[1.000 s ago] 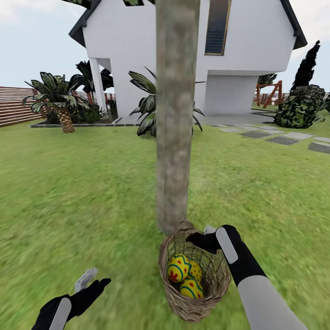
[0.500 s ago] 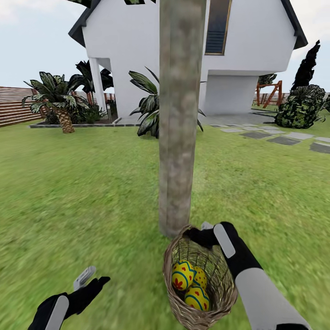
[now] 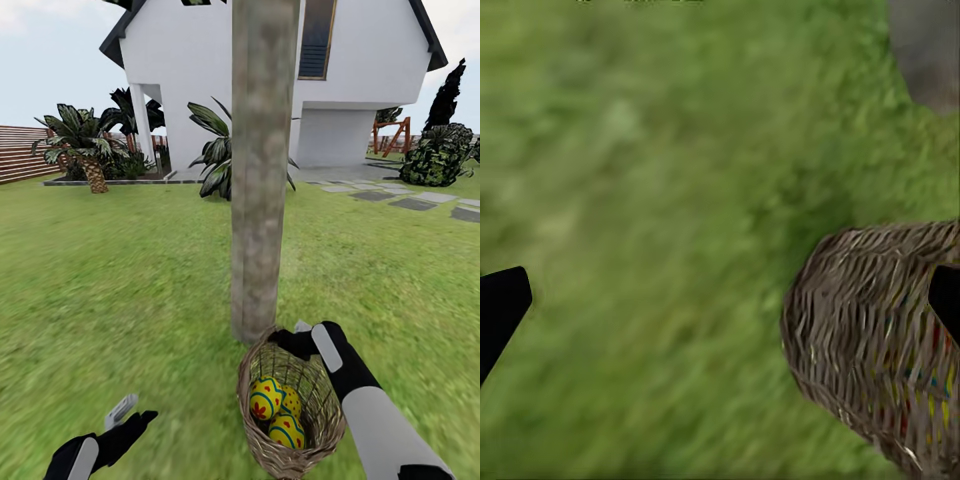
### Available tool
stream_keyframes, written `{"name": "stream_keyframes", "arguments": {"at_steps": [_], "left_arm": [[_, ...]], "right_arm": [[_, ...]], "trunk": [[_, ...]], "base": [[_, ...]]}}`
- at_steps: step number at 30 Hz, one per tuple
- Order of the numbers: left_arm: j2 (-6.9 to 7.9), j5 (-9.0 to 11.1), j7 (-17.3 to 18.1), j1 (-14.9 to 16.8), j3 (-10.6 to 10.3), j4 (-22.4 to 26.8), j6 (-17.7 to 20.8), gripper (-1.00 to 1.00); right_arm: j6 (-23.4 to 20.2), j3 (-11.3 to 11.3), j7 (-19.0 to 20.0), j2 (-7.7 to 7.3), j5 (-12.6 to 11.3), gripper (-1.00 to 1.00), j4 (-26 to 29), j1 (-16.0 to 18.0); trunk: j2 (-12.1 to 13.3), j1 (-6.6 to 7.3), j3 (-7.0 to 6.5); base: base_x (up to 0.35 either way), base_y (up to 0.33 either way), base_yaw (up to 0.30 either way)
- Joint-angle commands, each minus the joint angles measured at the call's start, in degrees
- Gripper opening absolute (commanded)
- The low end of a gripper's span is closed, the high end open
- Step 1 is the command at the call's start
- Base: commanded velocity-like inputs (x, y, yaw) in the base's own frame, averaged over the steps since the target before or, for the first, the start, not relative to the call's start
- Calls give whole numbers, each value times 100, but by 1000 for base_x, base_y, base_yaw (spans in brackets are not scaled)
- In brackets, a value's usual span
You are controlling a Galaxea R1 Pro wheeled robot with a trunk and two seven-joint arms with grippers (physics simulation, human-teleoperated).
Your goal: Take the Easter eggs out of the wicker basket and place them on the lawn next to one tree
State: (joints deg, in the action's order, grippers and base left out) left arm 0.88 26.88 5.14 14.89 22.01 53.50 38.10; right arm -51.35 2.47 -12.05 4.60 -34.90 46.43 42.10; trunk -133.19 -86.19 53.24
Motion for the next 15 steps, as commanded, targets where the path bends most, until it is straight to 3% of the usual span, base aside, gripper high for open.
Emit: {"name": "stream_keyframes", "arguments": {"at_steps": [1, 5, 6, 15], "left_arm": [[0, -14, 28, -1, 16, -4, 0, 100], [6, -36, 30, -15, 14, -23, -128, 100], [7, -42, 30, -17, 14, -27, -361, 100], [9, -45, 56, -21, 5, -13, -371, 100]], "right_arm": [[-51, 27, -88, 6, -65, 100, 39, -30], [-183, 50, -217, 6, -68, 100, 167, -160], [-532, 54, -298, 6, -67, 100, 520, -334], [-281, 52, -330, 6, -50, 100, 496, -290]], "trunk": [[-44, -21, 24], [-204, -109, 96], [-245, -131, 114], [-606, -329, 275]], "base": [[0, 0, 0], [0, 0, 0], [0, 0, 0], [0, 0, 0]]}}
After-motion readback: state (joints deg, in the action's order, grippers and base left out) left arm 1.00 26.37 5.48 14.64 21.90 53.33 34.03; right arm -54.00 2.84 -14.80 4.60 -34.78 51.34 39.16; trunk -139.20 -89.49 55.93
